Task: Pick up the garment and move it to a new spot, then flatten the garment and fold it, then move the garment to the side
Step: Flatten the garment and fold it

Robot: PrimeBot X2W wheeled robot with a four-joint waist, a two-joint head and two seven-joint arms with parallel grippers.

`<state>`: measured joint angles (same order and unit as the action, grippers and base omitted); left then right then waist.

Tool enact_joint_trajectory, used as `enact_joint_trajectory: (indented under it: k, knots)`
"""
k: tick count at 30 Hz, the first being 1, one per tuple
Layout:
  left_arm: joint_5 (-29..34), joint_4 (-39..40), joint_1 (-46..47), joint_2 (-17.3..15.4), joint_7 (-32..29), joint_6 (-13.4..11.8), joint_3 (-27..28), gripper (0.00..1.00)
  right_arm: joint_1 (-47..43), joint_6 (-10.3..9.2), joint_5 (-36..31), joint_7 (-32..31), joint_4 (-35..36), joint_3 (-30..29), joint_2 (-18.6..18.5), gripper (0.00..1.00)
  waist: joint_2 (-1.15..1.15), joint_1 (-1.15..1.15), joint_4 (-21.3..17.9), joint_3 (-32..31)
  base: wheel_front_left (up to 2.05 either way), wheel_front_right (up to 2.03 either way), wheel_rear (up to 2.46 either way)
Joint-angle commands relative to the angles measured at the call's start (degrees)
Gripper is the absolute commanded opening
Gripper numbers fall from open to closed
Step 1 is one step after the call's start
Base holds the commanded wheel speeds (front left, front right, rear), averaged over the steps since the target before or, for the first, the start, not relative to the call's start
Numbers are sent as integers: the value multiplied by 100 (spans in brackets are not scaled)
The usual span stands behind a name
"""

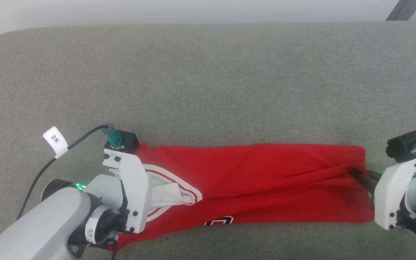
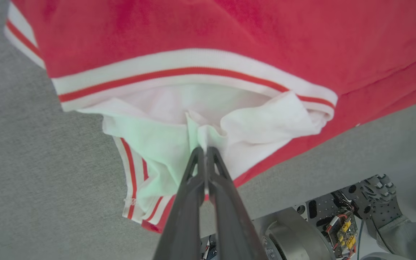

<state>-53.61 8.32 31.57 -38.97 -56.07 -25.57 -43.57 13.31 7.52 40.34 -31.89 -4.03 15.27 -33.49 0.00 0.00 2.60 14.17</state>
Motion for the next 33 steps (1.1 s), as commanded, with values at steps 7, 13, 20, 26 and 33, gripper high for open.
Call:
enact_joint_trajectory:
  k: [7, 13, 20, 26, 33]
  knots:
    - [-28, -421, -202, 155, 571, 264, 131, 100, 117, -5, -38, -41, -61, -50, 224, 100, 0, 0, -69, -126, 0, 0, 0]
    - [20, -352, -378, 87, 1118, 363, 324, 100, 21, -3, 133, 20, 98, -264, 222, 100, 0, 0, -76, -300, 0, 0, 0]
    - [364, -180, -763, -86, 2392, 560, 640, 100, -153, -3, 253, 50, 12, -731, 241, 100, 0, 0, -23, -471, 0, 0, 0]
    - [566, -258, -1254, -62, 3683, 581, 1004, 100, -222, -3, 381, -237, -295, -882, 173, 100, 0, 0, 38, -538, 0, 0, 0]
    - [759, -452, -1752, 88, 4972, 607, 1262, 100, -226, -3, 632, -653, -616, -895, 270, 100, 0, 0, 173, -559, 0, 0, 0]
